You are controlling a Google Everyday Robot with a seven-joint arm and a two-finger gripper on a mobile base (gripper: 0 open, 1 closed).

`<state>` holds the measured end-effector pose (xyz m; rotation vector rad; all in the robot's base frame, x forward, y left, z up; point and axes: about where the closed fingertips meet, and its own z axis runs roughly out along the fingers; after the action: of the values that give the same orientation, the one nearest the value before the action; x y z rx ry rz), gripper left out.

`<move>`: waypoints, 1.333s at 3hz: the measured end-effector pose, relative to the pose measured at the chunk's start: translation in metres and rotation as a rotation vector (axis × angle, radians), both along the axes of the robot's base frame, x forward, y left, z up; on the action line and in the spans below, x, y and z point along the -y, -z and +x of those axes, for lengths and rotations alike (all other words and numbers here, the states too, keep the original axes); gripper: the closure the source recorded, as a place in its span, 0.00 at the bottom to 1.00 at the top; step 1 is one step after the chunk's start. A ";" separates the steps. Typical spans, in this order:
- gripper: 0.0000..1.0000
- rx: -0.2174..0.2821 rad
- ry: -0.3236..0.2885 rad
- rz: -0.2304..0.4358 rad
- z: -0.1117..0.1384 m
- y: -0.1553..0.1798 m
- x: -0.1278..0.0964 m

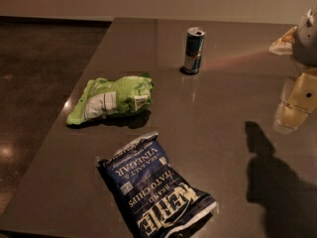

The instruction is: Knock redbull can over

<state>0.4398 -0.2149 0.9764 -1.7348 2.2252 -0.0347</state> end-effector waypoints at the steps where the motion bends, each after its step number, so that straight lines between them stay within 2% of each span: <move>1: 0.00 -0.033 -0.032 0.099 0.025 0.009 -0.022; 2: 0.00 -0.032 -0.030 0.189 0.067 0.025 -0.055; 3: 0.00 -0.004 0.003 0.224 0.100 0.034 -0.073; 4: 0.00 0.022 0.080 0.246 0.136 0.044 -0.077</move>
Offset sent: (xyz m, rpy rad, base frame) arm 0.0977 0.0762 -0.0341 0.2659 0.0335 0.0242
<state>0.5762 -0.1378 0.9324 -1.5079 2.1779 0.1925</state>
